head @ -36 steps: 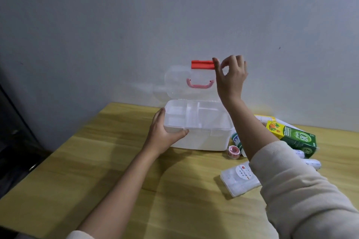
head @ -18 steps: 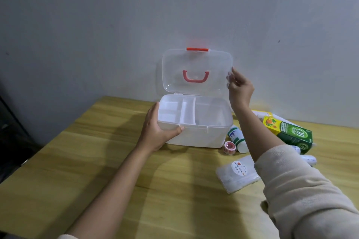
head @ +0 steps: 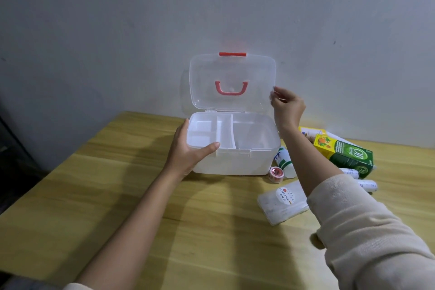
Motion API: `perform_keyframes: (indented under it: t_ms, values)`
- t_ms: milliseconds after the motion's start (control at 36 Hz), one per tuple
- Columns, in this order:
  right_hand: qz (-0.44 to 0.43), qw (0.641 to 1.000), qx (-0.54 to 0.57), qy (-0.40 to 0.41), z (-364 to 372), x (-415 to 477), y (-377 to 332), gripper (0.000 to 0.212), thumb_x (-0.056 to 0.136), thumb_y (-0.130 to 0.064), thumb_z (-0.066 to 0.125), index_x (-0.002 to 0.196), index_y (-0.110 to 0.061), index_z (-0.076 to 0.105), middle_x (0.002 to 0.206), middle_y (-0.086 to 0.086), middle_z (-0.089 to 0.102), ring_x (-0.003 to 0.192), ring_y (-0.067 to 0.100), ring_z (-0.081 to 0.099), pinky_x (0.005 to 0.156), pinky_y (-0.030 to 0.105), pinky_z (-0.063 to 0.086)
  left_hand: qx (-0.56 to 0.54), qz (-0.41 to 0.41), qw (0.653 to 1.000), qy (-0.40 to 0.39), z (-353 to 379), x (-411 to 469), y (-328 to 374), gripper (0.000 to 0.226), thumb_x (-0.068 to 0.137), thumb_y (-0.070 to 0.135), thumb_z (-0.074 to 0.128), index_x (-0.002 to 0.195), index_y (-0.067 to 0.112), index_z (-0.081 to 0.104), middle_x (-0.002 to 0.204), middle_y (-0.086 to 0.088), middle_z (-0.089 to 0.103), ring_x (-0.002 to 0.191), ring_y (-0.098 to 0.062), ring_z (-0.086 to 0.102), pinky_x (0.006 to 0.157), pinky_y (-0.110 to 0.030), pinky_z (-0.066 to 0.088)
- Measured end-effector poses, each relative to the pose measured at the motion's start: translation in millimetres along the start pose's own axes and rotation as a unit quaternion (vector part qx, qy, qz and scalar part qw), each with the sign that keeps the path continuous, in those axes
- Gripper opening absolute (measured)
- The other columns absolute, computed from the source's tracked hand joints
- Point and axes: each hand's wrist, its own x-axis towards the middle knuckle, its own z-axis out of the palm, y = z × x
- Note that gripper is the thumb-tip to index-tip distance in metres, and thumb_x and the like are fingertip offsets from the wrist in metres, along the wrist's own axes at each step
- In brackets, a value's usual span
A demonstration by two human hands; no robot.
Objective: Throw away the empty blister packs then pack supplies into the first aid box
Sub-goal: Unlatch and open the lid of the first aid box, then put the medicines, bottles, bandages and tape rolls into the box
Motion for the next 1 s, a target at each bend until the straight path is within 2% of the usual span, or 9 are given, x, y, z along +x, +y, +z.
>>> perform_keyframes:
  t_ms: [361,417,472,528,583,667,778,861,1000]
  values:
    - [0.003,0.998,-0.050,-0.030,-7,-4,-5,0.027,0.084,-0.009,0.061,0.110,-0.003,0.068,0.097,0.016,0.072,0.083,0.017,0.062,0.095,0.039,0.052,-0.025,0.013,1.000,0.003,-1,-6,-4,0.132,0.040,0.064,0.075,0.153,0.016,0.028,0.159,0.002,0.030,0.146,-0.015,0.030,0.119,-0.040,0.030]
    - [-0.006,0.996,-0.071,-0.050,-15,-6,-8,0.029,0.087,-0.014,0.059,0.114,-0.006,0.066,0.103,0.015,0.071,0.085,0.014,0.060,0.093,0.024,0.051,-0.040,0.014,0.999,-0.001,-1,-7,-4,0.129,0.042,0.062,0.078,0.153,0.018,0.028,0.157,0.004,0.033,0.145,-0.014,0.032,0.119,-0.041,0.031]
    - [-0.021,0.991,-0.114,-0.066,-29,-7,-9,0.030,0.088,-0.017,0.057,0.116,-0.008,0.065,0.109,0.012,0.070,0.089,0.009,0.057,0.076,-0.003,0.041,-0.057,0.020,0.998,-0.003,0,-9,-5,0.120,0.049,0.055,0.083,0.152,0.021,0.030,0.154,0.007,0.036,0.143,-0.013,0.034,0.118,-0.039,0.032]
    - [-0.030,0.986,-0.149,-0.073,-49,-6,-7,0.030,0.088,-0.018,0.058,0.116,-0.010,0.064,0.111,0.010,0.069,0.093,0.009,0.058,0.069,-0.007,0.036,-0.074,0.022,0.997,0.000,3,-10,-6,0.106,0.067,0.037,0.087,0.153,0.020,0.028,0.156,0.005,0.034,0.145,-0.013,0.031,0.119,-0.039,0.030]
    - [-0.022,0.981,-0.174,-0.079,-74,-8,-3,0.031,0.087,-0.018,0.059,0.117,-0.010,0.064,0.114,0.010,0.068,0.101,0.015,0.062,0.085,0.008,0.044,-0.085,0.023,0.996,0.003,5,-12,-5,0.097,0.075,0.025,0.085,0.153,0.019,0.028,0.154,0.006,0.035,0.143,-0.011,0.032,0.119,-0.037,0.029]
    - [0.001,0.964,-0.249,-0.091,-115,-8,9,0.038,0.085,-0.020,0.063,0.121,-0.011,0.061,0.125,0.009,0.063,0.111,0.024,0.060,0.098,0.037,0.047,-0.098,0.015,0.995,0.010,5,-14,-5,0.103,0.067,0.034,0.087,0.152,0.020,0.030,0.150,0.008,0.039,0.142,-0.013,0.036,0.118,-0.039,0.031]
    - [0.028,0.906,-0.405,-0.122,-157,-11,23,0.062,0.077,-0.033,0.069,0.133,-0.017,0.048,0.138,0.008,0.052,0.126,0.029,0.048,0.106,0.042,0.036,-0.111,-0.001,0.994,0.004,5,-16,-4,0.124,0.048,0.057,0.083,0.154,0.023,0.028,0.157,0.004,0.037,0.145,-0.016,0.035,0.118,-0.044,0.033]
    - [0.043,0.845,-0.511,-0.152,-170,-13,31,0.080,0.071,-0.051,0.070,0.138,-0.020,0.040,0.143,0.008,0.045,0.134,0.026,0.039,0.112,0.046,0.020,-0.115,-0.002,0.993,0.002,5,-16,-6,0.127,0.046,0.061,0.081,0.154,0.025,0.026,0.158,0.004,0.035,0.146,-0.017,0.033,0.118,-0.044,0.032]
    - [0.015,0.820,-0.553,-0.148,-172,-14,34,0.060,0.079,-0.041,0.065,0.131,-0.018,0.047,0.140,0.009,0.045,0.128,0.029,0.044,0.113,0.047,0.021,-0.124,-0.004,0.992,-0.002,3,-14,-10,0.123,0.047,0.063,0.086,0.152,0.028,0.031,0.155,0.005,0.041,0.144,-0.017,0.037,0.116,-0.046,0.035]
